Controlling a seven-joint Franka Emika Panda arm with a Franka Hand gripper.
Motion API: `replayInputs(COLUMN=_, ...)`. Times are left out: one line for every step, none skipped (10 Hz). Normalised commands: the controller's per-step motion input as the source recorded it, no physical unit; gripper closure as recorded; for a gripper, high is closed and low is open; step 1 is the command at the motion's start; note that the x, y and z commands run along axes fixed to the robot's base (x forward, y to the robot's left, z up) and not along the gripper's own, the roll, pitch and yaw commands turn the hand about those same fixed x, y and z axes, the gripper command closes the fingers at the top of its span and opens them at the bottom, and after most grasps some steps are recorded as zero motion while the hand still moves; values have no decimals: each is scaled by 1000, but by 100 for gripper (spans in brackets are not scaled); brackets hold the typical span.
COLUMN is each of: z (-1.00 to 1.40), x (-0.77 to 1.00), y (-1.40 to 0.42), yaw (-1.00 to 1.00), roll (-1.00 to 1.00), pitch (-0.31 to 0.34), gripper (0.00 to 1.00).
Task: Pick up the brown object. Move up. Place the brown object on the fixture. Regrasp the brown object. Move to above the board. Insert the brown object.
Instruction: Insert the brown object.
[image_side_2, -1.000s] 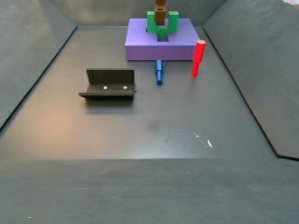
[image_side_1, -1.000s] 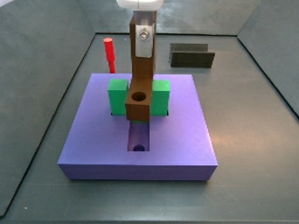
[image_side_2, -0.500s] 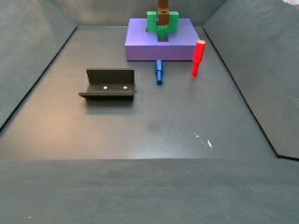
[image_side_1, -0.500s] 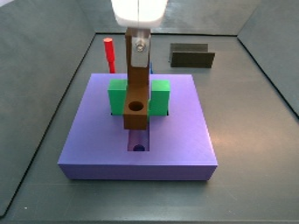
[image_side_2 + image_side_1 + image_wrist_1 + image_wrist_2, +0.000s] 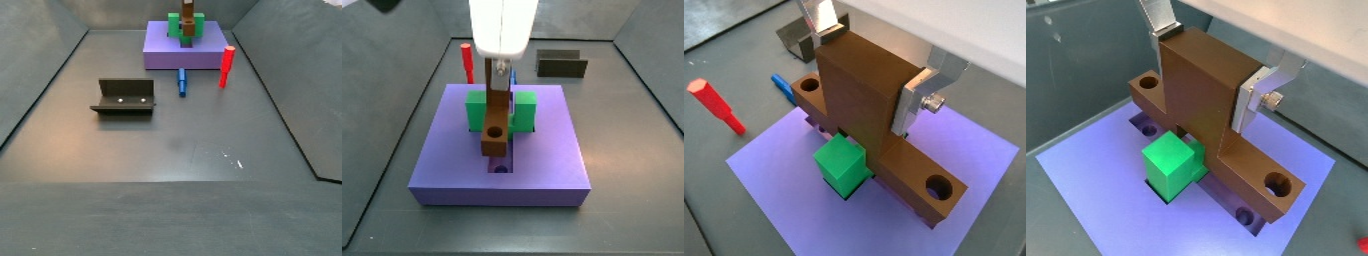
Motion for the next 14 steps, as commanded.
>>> replayInputs(z=-280, x=14, y=0, yaw=40, roll=14, pitch=6, gripper=100)
replayInputs(z=-246, x=77, y=-26, yaw=46, roll=0, pitch=0, gripper=100)
replayInputs(z=-231, x=203, y=-34, yaw=14, roll=4, pitch=19, gripper=100)
replayInputs(z=-260, x=157, y=0, yaw=0, roll=76, pitch=30, gripper=100)
replayInputs(z=-274, x=126, y=0, yaw=0, roll=94, pitch=37, gripper=100)
replayInputs(z=-291, x=106, y=0, yaw=29, roll=109, pitch=27, gripper=100)
replayInputs(z=-314, x=51, y=0, yaw=17, roll=96, pitch=11, gripper=100)
replayInputs(z=-323, x=60, y=0, yaw=17, roll=27, pitch=0, gripper=100)
replayInputs(z=-240, x=166, y=-71, yaw=57, roll=0, pitch=0, gripper=100)
replayInputs(z=-177, x=191, y=-143, yaw=63, roll=-49, pitch=0, gripper=100)
replayInputs(z=-149, x=197, y=-163, yaw=46, roll=-69, pitch=0, gripper=100)
replayInputs(z=-191, x=146, y=-94, yaw=0, roll=-77, pitch=0, gripper=100)
replayInputs(z=-209, x=163, y=-46, yaw=0, roll=-84, pitch=0, gripper=100)
replayInputs(z=-254, x=103, y=-9, yaw=0, roll=-60, pitch=0, gripper=100)
